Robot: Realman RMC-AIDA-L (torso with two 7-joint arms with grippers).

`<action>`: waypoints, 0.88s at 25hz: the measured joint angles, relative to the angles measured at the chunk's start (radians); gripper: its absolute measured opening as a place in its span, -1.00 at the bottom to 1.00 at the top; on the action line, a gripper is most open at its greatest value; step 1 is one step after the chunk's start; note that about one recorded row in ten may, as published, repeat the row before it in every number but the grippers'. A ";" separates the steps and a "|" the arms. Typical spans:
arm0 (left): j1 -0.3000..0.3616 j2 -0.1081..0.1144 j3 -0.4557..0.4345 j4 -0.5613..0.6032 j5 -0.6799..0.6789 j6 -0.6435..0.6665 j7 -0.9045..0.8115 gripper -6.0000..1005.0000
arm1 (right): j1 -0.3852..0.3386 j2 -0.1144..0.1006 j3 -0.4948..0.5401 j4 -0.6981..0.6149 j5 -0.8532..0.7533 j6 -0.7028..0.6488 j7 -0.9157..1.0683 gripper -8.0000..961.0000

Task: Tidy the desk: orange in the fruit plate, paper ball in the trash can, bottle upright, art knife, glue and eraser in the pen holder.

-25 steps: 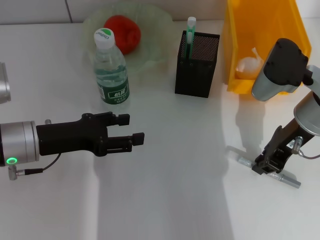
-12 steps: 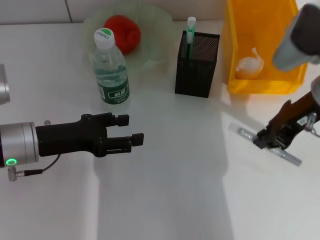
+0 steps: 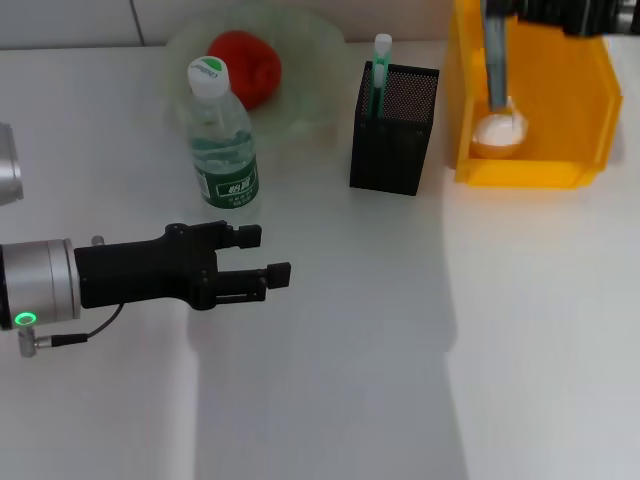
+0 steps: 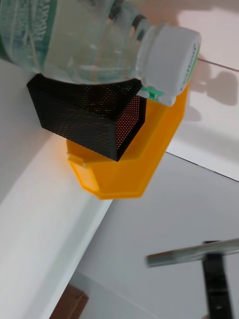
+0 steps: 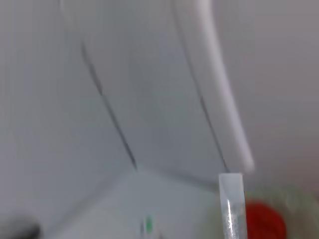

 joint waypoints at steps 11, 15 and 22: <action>-0.002 -0.002 0.000 0.004 -0.004 0.002 -0.001 0.56 | 0.144 -0.002 0.029 0.603 0.313 0.362 -0.336 -0.71; -0.002 -0.002 0.000 0.004 -0.007 0.007 -0.001 0.56 | 0.172 0.003 -0.002 0.649 0.303 0.455 -0.357 -0.67; -0.001 -0.002 0.000 0.005 -0.008 0.009 -0.001 0.56 | 0.196 -0.006 -0.096 0.682 0.296 0.495 -0.361 -0.58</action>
